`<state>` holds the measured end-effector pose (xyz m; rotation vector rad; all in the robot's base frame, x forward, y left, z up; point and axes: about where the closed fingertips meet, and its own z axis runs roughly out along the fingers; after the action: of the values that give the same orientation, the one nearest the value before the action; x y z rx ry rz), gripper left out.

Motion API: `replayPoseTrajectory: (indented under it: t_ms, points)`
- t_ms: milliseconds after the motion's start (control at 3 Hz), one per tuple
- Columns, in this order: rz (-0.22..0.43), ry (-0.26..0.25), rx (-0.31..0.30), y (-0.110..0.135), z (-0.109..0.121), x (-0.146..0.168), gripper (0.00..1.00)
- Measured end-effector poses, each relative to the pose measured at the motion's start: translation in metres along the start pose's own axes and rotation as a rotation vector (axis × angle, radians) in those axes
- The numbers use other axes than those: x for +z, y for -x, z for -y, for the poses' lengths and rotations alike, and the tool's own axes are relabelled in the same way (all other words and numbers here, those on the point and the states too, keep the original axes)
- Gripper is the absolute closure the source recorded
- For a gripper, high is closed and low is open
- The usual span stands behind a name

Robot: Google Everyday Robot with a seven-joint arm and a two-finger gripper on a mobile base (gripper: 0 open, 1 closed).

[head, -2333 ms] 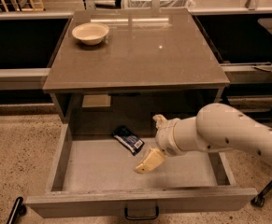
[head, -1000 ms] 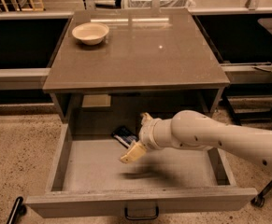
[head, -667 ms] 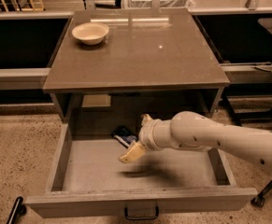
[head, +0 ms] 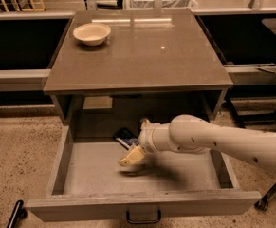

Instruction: Pick rxbar blueberry from top drawer and place on counter

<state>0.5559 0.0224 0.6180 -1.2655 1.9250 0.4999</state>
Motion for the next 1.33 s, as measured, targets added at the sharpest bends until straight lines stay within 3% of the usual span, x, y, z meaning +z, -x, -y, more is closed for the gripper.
replayPoseTrajectory:
  t_ms: [1333]
  points:
    - [-0.010, 0.013, 0.014, -0.0099, -0.0014, 0.0110, 0.94]
